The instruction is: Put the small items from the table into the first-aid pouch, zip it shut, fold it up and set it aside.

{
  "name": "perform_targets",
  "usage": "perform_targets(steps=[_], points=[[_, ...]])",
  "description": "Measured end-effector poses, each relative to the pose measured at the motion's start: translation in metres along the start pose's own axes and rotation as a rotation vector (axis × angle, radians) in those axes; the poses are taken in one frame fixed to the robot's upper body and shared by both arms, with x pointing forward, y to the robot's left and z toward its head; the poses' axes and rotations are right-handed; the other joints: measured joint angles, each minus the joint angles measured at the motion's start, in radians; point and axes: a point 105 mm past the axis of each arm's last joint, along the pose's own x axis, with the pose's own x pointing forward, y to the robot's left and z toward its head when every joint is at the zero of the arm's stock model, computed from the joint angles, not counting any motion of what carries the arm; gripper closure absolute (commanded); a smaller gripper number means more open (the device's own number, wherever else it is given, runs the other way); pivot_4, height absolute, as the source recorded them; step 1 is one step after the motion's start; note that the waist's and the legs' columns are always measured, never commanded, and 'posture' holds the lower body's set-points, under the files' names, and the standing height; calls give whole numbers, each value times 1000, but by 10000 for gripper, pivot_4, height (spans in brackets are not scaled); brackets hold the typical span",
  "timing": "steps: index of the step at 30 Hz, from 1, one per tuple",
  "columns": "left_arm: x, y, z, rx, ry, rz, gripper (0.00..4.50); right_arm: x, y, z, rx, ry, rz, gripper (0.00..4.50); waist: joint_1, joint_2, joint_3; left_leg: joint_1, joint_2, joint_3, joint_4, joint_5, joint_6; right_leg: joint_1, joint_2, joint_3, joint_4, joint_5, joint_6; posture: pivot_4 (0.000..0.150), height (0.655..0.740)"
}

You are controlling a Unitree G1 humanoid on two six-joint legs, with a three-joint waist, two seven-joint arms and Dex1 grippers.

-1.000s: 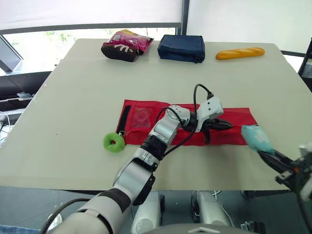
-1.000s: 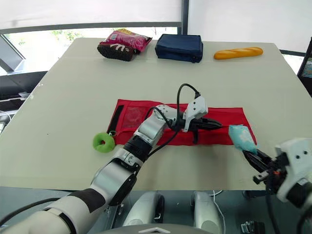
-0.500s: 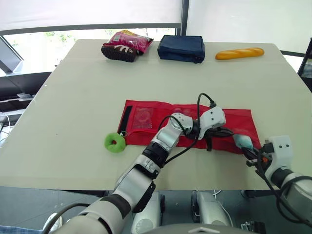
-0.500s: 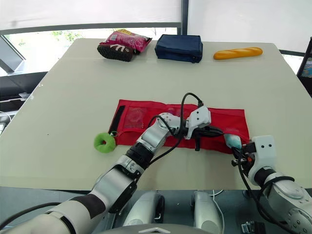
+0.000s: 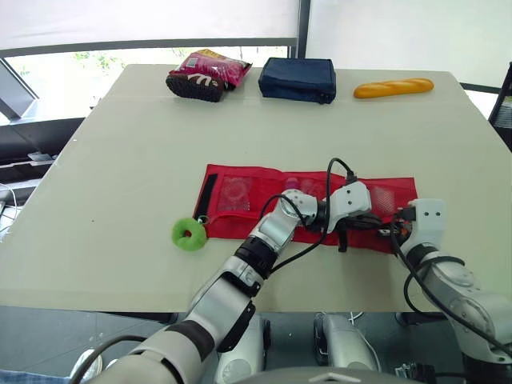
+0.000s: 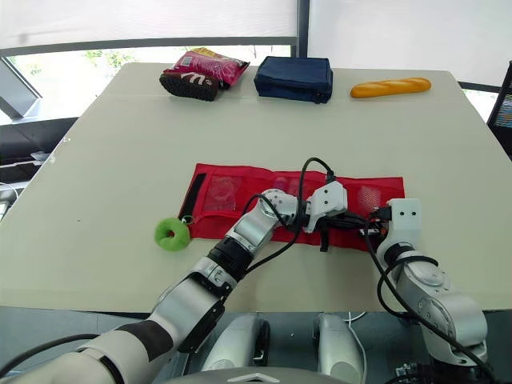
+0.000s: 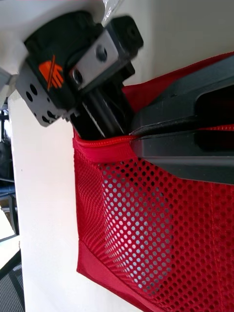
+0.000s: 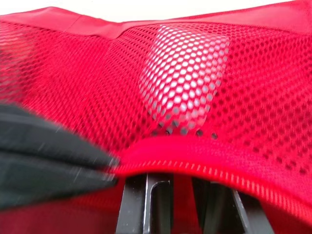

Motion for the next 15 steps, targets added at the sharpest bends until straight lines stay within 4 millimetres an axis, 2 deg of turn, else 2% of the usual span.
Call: perform_targets(steps=[3,4,6,11,15], points=[[0,2,-1,-4,0,12,45000,-1,-3,-3,-30,13,13,12549,-1,0,0,0,0,0,0,0,0,0,0,0,0,0,0,1500,7134],[1,4,2,3,-5,22,45000,-7,-2,-4,-54,19,47,6525,1,0,0,0,0,-1,0,0,0,0,0,-1,0,0,0,1500,7134],[2,6,3,7,-3,29,45000,-14,3,-5,-68,19,89,417,1,0,0,0,0,-1,0,0,0,0,0,-1,0,0,0,1500,7134],[4,8,-4,-15,21,49,45000,-51,2,0,-121,26,217,417,-1,0,0,0,0,-1,0,0,0,0,0,-1,0,0,1,1500,7134],[5,10,-4,-20,17,60,45000,-78,11,10,-127,3,355,417,-2,0,0,0,0,-2,0,0,0,1,0,-1,0,0,1,1500,7134]])
